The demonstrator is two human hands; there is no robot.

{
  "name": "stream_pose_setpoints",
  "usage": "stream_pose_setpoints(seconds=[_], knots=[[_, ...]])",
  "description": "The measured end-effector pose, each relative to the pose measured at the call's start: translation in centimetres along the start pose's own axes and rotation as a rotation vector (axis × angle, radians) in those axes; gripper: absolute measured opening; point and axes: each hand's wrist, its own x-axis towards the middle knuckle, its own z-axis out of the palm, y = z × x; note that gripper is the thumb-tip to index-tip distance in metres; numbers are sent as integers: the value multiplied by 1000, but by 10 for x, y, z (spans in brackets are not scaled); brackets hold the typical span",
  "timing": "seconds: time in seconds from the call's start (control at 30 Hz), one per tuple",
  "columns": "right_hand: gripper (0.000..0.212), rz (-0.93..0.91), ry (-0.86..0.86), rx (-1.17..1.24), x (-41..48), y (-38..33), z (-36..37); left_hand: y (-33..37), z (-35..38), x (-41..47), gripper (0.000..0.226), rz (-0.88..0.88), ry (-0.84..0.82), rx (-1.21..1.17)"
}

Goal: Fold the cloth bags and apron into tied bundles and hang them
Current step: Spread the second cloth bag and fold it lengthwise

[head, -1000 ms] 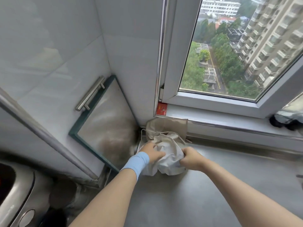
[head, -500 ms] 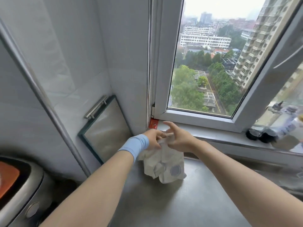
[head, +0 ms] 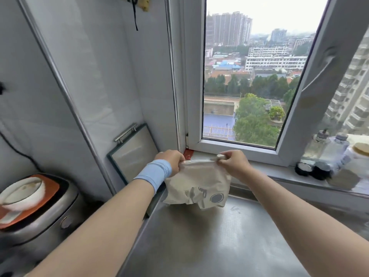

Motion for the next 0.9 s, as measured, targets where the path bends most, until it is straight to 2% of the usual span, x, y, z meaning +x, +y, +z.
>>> stream_pose_setpoints(seconds=[0.1,0.17,0.27,0.33,0.43,0.5,0.63,0.7,0.9], knots=[[7,-36,-21,32,-17,5,-7,11,-5,-23,20,-41,211,336],[11,-83,10,69,-29,1,-12,17,-8,-43,20,-162,321,448],[17,-176,49,-1,-51,-12,-16,21,-12,-68,26,-444,195,263],[18,-251,103,-101,-69,-25,-20,21,-16,-79,24,-496,166,154],[19,-278,170,-147,-97,-44,-27,16,-24,-97,26,-486,231,8],[31,-246,212,-215,-111,-55,-30,14,-28,-106,29,-457,326,-166],[28,-126,221,23,-136,-78,-34,15,-39,-133,28,-304,516,-522],[25,-121,252,97,-150,-86,-35,12,-45,-150,25,-219,544,-551],[24,-203,290,71,-223,-120,-50,2,-82,-215,19,-63,599,-613]])
